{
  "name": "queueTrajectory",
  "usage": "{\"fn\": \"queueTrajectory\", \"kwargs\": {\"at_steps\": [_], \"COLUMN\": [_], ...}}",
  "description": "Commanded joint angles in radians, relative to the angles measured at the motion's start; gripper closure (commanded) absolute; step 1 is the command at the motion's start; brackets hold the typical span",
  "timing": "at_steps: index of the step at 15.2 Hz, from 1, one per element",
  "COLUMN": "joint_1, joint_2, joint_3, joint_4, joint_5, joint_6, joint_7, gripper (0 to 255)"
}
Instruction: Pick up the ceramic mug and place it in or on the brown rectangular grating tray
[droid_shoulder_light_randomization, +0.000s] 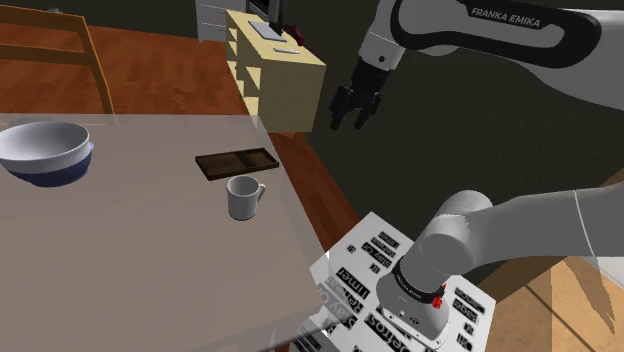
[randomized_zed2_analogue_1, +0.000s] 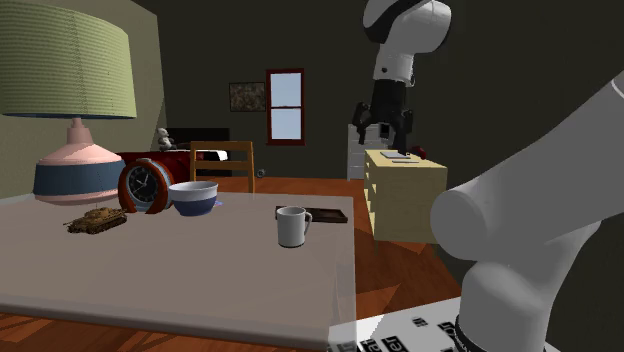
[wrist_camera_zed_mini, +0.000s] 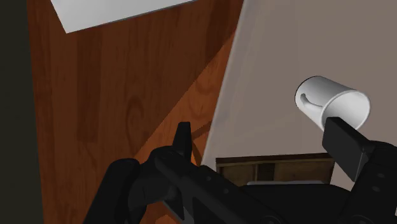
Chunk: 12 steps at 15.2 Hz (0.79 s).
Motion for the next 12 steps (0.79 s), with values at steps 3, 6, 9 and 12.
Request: {"fn": "queueTrajectory", "kwargs": {"at_steps": [3,6,9,12], "joint_1": [0.009,0.021,0.029,0.033], "joint_2": [0.036,0.101,0.180,0.272], "joint_3": [0.047,0.117,0.185,0.250], "joint_4": [-0.007,-0.006,0.009,0.037], "joint_5": [0.014,0.030,0.037,0.032], "joint_6": [0.042,0.104,0.164,0.220], "joint_7": [0.054,0.135,0.217,0.302], "gripper": [0,0,0,0]}}
